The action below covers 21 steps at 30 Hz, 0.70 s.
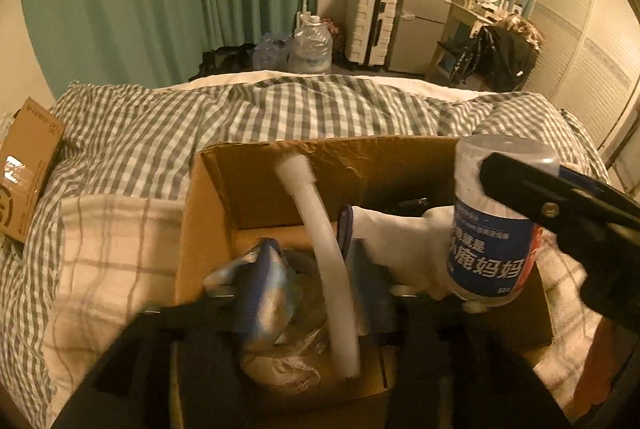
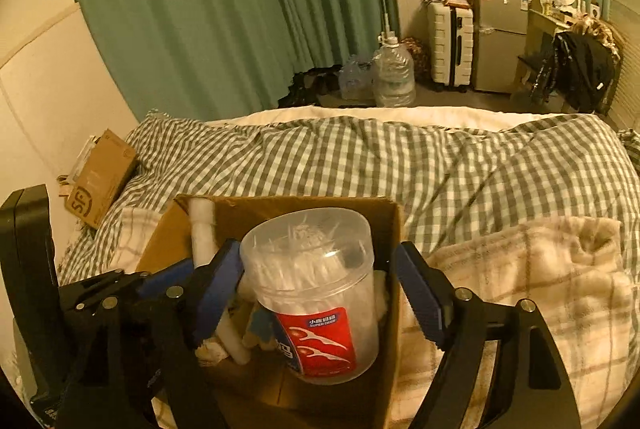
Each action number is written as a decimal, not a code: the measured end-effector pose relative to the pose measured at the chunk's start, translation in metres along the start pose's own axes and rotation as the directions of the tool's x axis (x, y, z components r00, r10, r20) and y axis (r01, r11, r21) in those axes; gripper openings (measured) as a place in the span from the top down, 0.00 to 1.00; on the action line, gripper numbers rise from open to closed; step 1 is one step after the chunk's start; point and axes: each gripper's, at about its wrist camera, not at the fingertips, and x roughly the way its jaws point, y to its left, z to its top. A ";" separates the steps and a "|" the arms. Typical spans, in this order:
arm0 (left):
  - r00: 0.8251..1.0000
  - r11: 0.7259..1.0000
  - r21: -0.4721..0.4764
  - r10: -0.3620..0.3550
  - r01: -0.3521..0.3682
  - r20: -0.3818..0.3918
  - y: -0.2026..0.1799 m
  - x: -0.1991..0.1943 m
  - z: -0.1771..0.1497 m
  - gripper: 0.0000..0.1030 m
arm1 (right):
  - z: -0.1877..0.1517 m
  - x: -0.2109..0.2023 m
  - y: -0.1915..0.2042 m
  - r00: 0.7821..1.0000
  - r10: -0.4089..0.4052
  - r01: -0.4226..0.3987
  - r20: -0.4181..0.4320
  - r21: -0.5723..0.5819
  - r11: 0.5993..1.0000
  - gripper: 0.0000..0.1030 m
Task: Organize objects
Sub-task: 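Lower the tube and cup into the box and open both tools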
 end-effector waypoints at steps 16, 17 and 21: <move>0.975 0.997 0.035 0.066 -0.075 0.212 -0.010 -0.108 -0.008 0.00 | -0.003 -0.122 -0.001 0.962 -0.121 0.118 0.245 0.026 0.993 0.00; 0.972 0.996 0.031 0.069 -0.078 0.226 -0.010 -0.117 -0.008 0.00 | -0.004 -0.129 -0.001 0.959 -0.126 0.123 0.255 0.028 0.992 0.00; 0.950 0.996 0.014 0.078 -0.086 0.303 -0.010 -0.158 -0.014 0.00 | -0.017 -0.166 -0.002 0.942 -0.145 0.142 0.303 0.033 0.989 0.00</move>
